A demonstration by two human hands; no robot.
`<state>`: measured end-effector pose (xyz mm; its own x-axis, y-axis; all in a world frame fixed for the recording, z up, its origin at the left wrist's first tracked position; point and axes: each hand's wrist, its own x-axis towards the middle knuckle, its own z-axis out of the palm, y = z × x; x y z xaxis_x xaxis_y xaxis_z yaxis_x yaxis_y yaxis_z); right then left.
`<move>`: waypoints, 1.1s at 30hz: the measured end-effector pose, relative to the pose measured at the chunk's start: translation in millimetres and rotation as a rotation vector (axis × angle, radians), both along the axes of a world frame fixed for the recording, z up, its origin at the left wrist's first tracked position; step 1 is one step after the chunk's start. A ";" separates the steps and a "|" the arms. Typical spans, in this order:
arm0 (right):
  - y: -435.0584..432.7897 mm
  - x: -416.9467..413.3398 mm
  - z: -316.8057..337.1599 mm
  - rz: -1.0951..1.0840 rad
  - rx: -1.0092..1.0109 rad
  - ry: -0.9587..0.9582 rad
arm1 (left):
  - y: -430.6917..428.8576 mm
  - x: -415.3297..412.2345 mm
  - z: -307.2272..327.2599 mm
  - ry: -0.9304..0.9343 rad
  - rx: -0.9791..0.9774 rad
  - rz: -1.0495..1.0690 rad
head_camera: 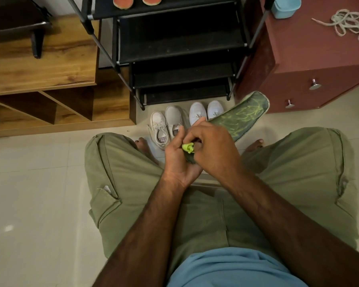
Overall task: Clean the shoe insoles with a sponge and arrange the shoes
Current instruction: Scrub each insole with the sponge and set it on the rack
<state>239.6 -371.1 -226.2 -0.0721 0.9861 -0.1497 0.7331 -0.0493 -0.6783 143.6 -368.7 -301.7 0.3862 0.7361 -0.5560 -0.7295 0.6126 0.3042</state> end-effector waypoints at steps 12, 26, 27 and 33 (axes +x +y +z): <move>7.0 -0.3 6.8 0.038 -0.085 -0.058 | 0.2 -3.4 3.7 -0.001 0.030 -0.016; 11.9 7.2 7.6 -0.087 -0.358 -0.053 | 3.0 -0.7 5.6 0.056 0.015 -0.078; 13.7 6.4 7.9 -0.132 -0.322 -0.040 | 2.6 -0.8 6.5 0.038 0.008 -0.083; 16.2 5.3 3.5 -0.212 -0.286 0.022 | 4.1 -2.5 8.5 0.007 0.004 -0.067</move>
